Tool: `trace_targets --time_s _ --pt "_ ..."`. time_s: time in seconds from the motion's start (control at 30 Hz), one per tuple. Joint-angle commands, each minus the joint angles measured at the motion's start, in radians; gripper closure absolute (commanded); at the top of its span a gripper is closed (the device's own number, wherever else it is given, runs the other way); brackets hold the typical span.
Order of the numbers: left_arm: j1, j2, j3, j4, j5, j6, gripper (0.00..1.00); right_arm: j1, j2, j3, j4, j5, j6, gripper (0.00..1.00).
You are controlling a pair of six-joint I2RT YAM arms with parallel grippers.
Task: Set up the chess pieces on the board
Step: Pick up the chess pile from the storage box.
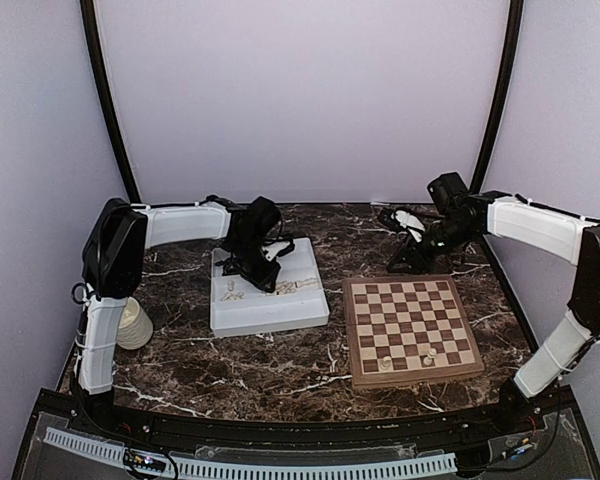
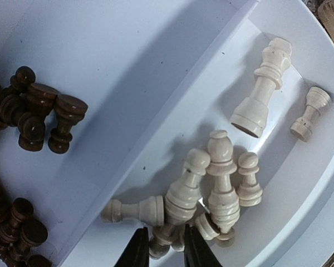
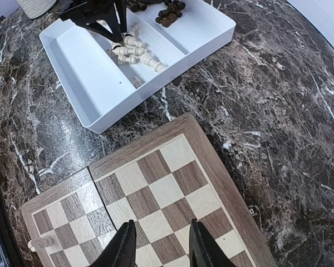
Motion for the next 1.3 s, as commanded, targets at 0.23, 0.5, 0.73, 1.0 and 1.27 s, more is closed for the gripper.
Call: trace_targets --time_s 0.23,0.5,0.73,1.0,1.27 --pt "-0.038 -0.001 -0.083 -0.083 -0.133 -0.021 0.72 0.092 0.058 0.119 -0.031 0.002 0.001 0.66" --pt "-0.035 -0.034 -0.083 -0.063 -0.103 -0.036 0.88 0.123 0.098 0.165 -0.024 -0.04 0.035 0.66" --pt "-0.015 -0.164 -0.157 0.005 -0.014 -0.011 0.97 0.123 0.195 0.259 0.066 -0.168 0.231 0.65" --pt "-0.004 -0.35 -0.338 0.243 0.074 0.042 1.0 0.144 0.359 0.385 0.189 -0.305 0.509 0.59" --pt "-0.003 -0.446 -0.455 0.43 0.176 0.069 1.0 0.214 0.52 0.513 0.232 -0.44 0.691 0.51"
